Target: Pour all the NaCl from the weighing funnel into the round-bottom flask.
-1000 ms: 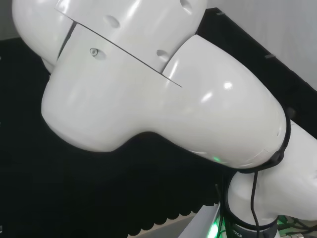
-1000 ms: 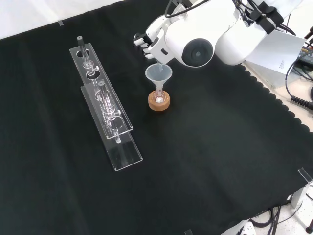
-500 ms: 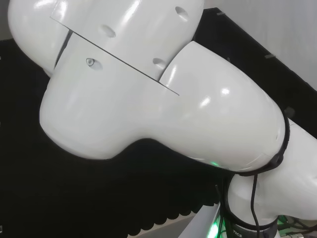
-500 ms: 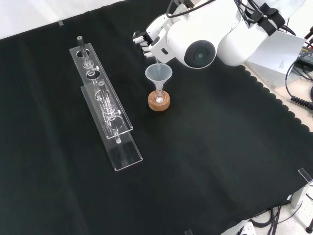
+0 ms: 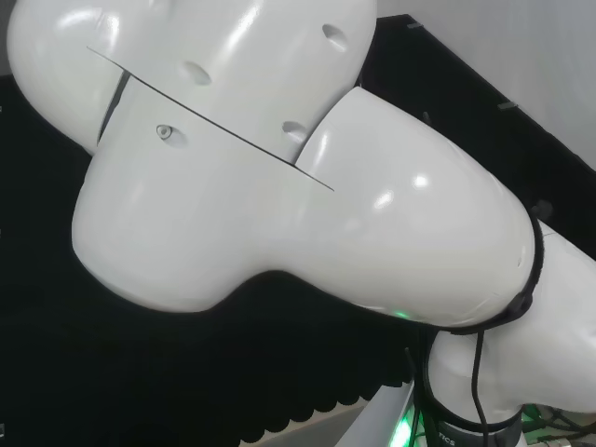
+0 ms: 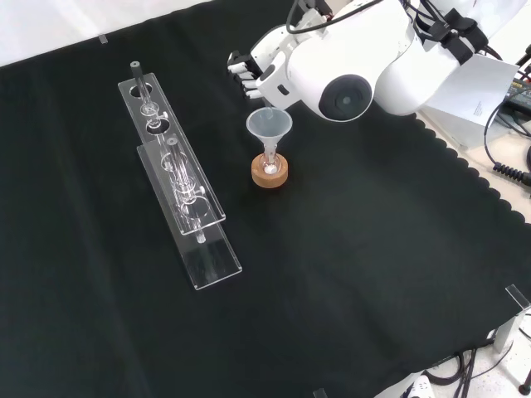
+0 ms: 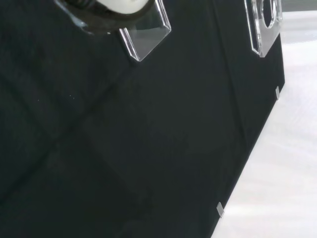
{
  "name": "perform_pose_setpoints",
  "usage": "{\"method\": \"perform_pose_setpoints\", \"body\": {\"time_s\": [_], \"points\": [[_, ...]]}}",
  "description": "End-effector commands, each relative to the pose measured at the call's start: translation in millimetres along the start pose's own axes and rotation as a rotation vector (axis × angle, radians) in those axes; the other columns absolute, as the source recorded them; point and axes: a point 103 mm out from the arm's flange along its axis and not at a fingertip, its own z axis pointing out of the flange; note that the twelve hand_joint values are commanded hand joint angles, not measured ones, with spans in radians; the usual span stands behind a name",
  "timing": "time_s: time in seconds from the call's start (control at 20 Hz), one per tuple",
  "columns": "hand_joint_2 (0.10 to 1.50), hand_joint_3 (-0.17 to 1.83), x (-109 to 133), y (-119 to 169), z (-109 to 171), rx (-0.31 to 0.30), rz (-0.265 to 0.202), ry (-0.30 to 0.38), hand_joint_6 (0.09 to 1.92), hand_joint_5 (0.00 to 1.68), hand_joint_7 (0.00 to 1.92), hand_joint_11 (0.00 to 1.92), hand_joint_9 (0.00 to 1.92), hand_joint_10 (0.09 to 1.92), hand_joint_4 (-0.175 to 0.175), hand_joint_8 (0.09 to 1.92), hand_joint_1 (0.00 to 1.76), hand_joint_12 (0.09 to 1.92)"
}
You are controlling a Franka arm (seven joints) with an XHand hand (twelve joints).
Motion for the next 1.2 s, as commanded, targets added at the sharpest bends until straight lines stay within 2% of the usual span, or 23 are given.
{"method": "perform_pose_setpoints", "body": {"time_s": [0.05,0.55,0.95,1.2], "points": [[1.10,0.01,-0.6,-1.6,-1.6,-0.003,0.003,-0.006,0.99,1.00,1.01,0.95,1.10,0.42,-0.175,0.98,1.26,0.96],[1.10,0.01,-2.3,-3.5,2.3,-0.014,0.007,0.019,0.99,1.00,1.01,0.96,1.10,0.42,-0.175,0.98,1.26,0.95],[1.10,0.00,-11.3,-6.6,12.6,-0.053,0.016,0.126,0.99,1.00,1.01,0.96,1.10,0.42,-0.175,0.98,1.26,0.95],[1.10,0.00,-18.3,-8.4,20.8,-0.094,0.016,0.252,0.99,1.00,1.01,0.96,1.10,0.42,-0.175,0.98,1.26,0.94]]}}
